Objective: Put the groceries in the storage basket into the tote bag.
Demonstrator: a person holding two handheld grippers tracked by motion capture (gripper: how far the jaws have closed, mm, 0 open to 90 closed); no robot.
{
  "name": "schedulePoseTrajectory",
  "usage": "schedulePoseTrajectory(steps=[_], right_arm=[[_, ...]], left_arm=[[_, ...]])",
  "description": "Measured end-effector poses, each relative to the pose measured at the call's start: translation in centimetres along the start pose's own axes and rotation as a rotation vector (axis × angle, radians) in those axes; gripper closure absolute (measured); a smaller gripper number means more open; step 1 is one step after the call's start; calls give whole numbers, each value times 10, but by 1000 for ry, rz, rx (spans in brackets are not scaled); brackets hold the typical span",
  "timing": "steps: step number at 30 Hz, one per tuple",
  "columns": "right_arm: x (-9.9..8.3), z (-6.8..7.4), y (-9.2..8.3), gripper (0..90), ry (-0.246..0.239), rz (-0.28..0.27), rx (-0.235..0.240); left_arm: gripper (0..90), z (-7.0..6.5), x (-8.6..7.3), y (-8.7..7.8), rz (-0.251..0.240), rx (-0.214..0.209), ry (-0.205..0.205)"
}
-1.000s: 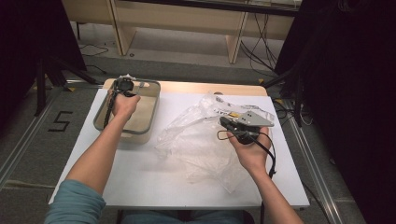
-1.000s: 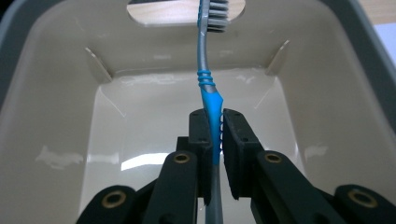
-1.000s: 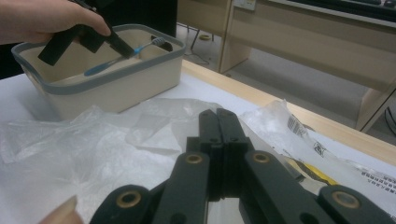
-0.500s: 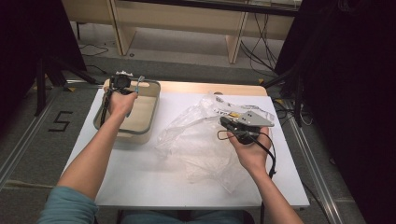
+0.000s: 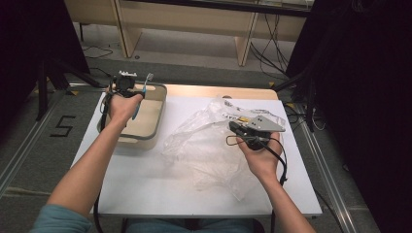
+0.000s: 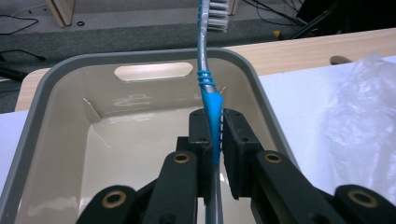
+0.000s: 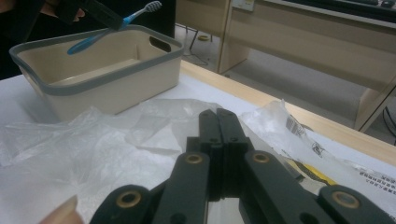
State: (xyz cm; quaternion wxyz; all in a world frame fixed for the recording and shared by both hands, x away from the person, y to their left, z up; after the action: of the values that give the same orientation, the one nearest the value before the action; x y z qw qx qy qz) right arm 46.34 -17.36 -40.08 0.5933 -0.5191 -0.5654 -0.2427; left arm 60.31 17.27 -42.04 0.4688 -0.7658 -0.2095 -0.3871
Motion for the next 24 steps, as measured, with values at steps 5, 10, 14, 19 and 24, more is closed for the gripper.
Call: schedulePoseTrajectory(steps=[5,10,14,19,24], right_arm=[[0,0,0,900,2,1,-1],[-1,-1,0,900,2,2,-2],[-1,-1,0,900,1,5,-1],[-1,-1,1,900,1,5,-2],[-1,-1,1,900,2,4,-2]], left_arm=[[819,-10,0,-13,-13,-33,22],[820,-23,-2,-27,-30,-60,60],[820,-33,-6,-36,-37,-80,94],[819,-44,-14,-46,-45,-124,109],[819,-60,-21,-55,-55,-164,142]])
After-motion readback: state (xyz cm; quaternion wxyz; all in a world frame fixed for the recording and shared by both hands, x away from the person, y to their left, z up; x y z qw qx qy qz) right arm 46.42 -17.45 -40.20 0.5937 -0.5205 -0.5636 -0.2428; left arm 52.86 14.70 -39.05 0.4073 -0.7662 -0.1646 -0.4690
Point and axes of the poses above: each handheld gripper's, and its own axes: y roughly forward along the jaws, x roughly out of its top, z roughly to its left, the point moved 7 cm from there along y, roughly forward along the jaws, and after that the axes turned 13 degrees about -x, right-handed, at the moved point
